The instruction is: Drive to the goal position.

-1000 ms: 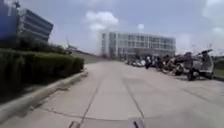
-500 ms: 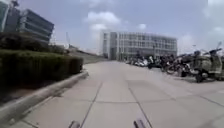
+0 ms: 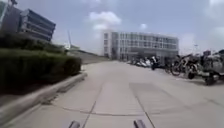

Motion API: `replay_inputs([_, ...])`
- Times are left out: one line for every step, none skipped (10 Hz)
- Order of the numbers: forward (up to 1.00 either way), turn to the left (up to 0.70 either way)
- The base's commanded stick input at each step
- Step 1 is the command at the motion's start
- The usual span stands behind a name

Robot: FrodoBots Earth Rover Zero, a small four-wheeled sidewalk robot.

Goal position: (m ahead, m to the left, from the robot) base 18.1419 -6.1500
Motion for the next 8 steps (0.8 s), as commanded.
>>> replay_inputs([0.70,0.00])
replay_inputs([0.70,0.00])
replay_inputs([0.70,0.00])
replay_inputs([0.70,0.00])
replay_inputs([0.70,0.00])
replay_inputs([0.70,-0.03])
replay_inputs([0.70,-0.27])
replay_inputs([0.70,-0.27])
